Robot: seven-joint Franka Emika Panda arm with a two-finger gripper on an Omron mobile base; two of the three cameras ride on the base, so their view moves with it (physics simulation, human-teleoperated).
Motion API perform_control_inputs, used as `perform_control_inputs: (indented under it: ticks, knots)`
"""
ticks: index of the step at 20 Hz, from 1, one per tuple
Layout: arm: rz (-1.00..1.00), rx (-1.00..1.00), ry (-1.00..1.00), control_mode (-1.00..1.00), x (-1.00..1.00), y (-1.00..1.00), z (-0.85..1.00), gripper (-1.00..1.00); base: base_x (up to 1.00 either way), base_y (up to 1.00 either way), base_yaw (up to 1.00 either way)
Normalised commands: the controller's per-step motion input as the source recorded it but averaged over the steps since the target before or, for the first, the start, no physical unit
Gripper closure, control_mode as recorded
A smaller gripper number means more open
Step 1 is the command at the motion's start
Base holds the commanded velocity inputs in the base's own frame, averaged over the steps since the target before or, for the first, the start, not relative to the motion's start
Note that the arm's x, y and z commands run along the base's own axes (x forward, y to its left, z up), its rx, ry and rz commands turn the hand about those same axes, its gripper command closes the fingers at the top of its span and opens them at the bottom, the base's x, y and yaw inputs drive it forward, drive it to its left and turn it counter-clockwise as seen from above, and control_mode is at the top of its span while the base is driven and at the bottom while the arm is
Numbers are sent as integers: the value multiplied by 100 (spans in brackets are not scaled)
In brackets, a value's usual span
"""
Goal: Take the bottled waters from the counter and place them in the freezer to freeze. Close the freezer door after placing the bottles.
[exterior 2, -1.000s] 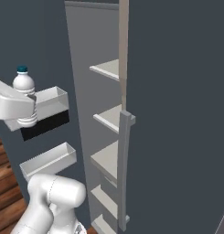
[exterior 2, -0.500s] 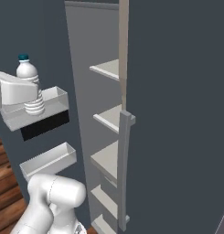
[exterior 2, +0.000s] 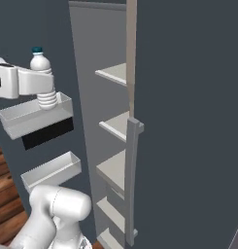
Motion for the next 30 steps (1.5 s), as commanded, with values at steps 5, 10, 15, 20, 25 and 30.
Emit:
perform_control_inputs:
  ticks: [5, 10, 15, 20, 25, 30]
  knots:
    - [0, 0, 0, -100, 37, -2, 5, 100, 0, 0, 0]
    - [0, 0, 0, -100, 24, -14, 2, 100, 0, 0, 0]
    - [0, 0, 0, -100, 27, -22, 0, 100, 0, 0, 0]
    - [0, 0, 0, -100, 30, -26, 0, 100, 0, 0, 0]
    - [0, 0, -1, -100, 35, -12, 0, 100, 0, 0, 0]
    - [0, 0, -4, -100, 39, -10, 0, 100, 0, 0, 0]
